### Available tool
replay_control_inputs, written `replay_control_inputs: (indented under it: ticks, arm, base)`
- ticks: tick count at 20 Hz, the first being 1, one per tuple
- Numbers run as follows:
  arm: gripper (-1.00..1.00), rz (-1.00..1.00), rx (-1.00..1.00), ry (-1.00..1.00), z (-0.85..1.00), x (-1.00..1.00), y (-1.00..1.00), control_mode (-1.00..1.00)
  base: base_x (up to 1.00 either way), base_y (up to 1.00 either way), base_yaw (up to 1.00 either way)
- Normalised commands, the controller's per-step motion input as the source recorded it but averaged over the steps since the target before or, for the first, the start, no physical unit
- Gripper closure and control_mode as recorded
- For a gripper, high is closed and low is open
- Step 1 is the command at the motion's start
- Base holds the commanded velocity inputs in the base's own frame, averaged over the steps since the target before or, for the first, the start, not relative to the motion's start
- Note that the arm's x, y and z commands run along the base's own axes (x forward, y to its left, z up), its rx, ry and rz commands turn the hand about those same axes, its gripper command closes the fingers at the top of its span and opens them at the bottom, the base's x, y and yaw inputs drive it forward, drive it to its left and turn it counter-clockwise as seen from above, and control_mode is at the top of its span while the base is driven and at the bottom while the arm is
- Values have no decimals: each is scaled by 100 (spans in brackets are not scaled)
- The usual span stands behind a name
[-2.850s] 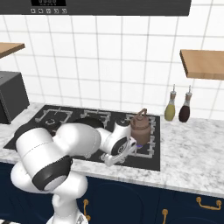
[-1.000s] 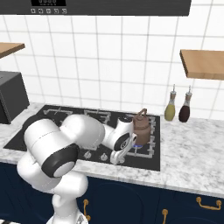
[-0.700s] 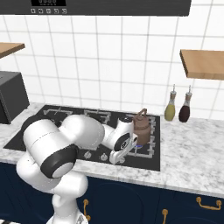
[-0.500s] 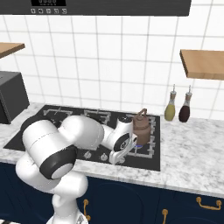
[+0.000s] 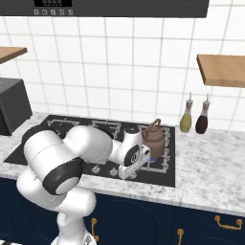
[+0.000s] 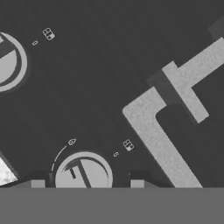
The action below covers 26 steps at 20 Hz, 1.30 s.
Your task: Pick the kettle from the counter and place it on a stove burner. Then turn the burner on.
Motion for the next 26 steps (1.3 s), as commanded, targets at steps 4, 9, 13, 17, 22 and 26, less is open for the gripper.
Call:
replay_control_inputs:
  ticks: [4, 9, 13, 17, 22, 26]
  arm:
    - [-100, -13, -14, -17, -13, 0, 0, -100]
    - [-100, -8, -7, -14, 0, -1, 0, -100]
    - [-100, -1, -6, -12, -10, 0, 0, -100]
    - [-100, 0, -1, -2, 42, -4, 0, -100]
    - [-100, 0, 0, 0, 69, -25, 0, -100]
    - [-100, 0, 2, 0, 89, 0, 0, -100]
  base:
    - [0, 0, 0]
    - [0, 0, 0]
    - [0, 0, 0]
    - [0, 0, 0]
    - [0, 0, 0]
    - [0, 0, 0]
